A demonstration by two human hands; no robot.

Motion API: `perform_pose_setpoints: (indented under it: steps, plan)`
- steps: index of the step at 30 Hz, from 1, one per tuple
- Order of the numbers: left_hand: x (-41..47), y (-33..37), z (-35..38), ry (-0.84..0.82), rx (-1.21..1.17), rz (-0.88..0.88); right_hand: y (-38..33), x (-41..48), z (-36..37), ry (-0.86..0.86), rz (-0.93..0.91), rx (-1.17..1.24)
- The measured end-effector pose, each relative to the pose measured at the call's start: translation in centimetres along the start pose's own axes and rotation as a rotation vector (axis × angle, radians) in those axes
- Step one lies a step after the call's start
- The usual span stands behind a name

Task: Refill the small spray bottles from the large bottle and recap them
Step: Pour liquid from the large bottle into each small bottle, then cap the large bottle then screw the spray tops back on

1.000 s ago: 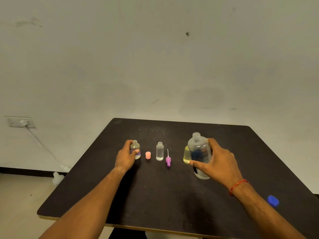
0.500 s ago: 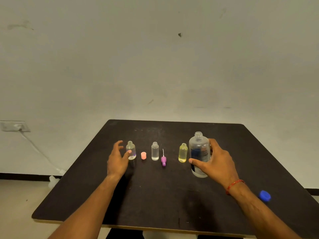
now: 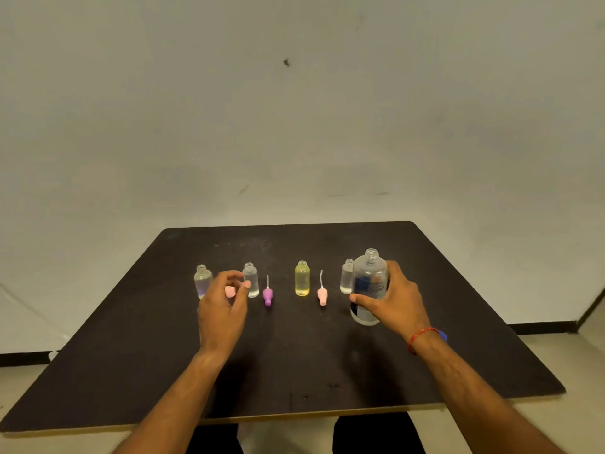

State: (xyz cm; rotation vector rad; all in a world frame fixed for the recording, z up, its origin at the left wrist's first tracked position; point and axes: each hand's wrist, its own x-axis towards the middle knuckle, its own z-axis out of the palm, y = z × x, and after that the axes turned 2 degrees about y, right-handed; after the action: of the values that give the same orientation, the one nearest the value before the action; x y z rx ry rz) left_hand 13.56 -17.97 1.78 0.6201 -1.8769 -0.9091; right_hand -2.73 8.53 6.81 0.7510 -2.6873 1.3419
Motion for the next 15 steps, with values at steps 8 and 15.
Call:
perform_pose_setpoints:
  steps: [8, 15]
  plan:
    - [-3.1, 2.7, 5.4, -0.135, -0.054, 0.009, 3.9, 0.6, -2.9, 0.055, 0.08, 0.0]
    - [-5.1, 5.0, 9.1, -0.237, -0.075, 0.023, 6.4, 1.4, -3.9, 0.101, 0.124, 0.01]
